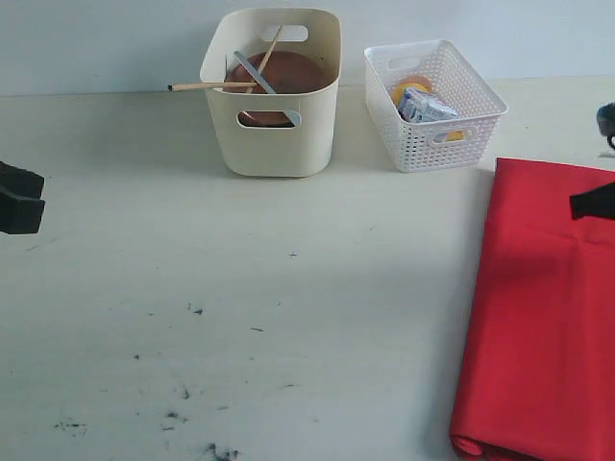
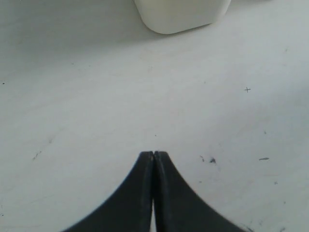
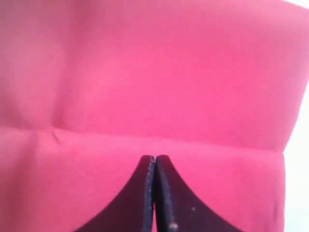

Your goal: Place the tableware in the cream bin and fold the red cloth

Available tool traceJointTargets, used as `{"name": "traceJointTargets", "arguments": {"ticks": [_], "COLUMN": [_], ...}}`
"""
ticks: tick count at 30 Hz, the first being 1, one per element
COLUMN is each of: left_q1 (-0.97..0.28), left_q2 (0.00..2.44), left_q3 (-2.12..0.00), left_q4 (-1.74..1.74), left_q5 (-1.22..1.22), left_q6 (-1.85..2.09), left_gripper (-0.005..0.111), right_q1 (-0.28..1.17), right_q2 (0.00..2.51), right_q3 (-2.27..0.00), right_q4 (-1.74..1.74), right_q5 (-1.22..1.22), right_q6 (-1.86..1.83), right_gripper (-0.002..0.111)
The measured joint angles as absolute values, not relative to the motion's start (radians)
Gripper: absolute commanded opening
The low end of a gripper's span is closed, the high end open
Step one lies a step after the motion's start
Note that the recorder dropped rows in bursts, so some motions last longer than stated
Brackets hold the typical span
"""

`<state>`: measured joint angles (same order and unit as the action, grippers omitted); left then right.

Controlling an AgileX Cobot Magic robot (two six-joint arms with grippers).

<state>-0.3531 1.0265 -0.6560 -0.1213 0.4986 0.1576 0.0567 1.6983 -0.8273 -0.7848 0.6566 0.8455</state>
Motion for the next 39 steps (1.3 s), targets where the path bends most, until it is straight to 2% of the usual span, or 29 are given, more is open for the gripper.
{"name": "traceJointTargets", "arguments": {"ticks": [6, 12, 21, 27, 31, 39], "left_q1": [-0.353, -0.353, -0.353, -0.353, -0.353, -0.353], "left_q2": [1.027, 1.027, 1.027, 1.027, 1.027, 1.027], "left_q3": [-0.656, -0.656, -0.656, -0.656, -0.656, -0.656], "left_q4": [-0.121, -0.121, -0.121, -0.121, -0.121, -0.121], "left_q5": [0.499, 0.499, 0.499, 0.499, 0.499, 0.499], "left_q6": [0.158, 0.158, 0.137, 0.110, 0.104, 0.100], "left_gripper": [0.002, 0.002, 0.002, 0.002, 0.002, 0.002], "right_q1": [0.056, 0.050, -0.011, -0.015, -0.053, -0.247], "right_q2": [1.626, 1.802, 2.035, 2.161, 2.166, 2.140], "right_q3": [-0.796, -0.749, -1.065, -1.314, -1.402, -1.417], "right_q4": [-0.687, -0.712, -0.806, -0.700, -0.659, -0.486], "right_q5": [0.561, 0.427, 0.420, 0.466, 0.536, 0.629], "right_q6": [0.841, 0.860, 0.772, 0.670, 0.702, 0.723], "right_gripper": [0.000, 0.000, 0.000, 0.000, 0.000, 0.000]}}
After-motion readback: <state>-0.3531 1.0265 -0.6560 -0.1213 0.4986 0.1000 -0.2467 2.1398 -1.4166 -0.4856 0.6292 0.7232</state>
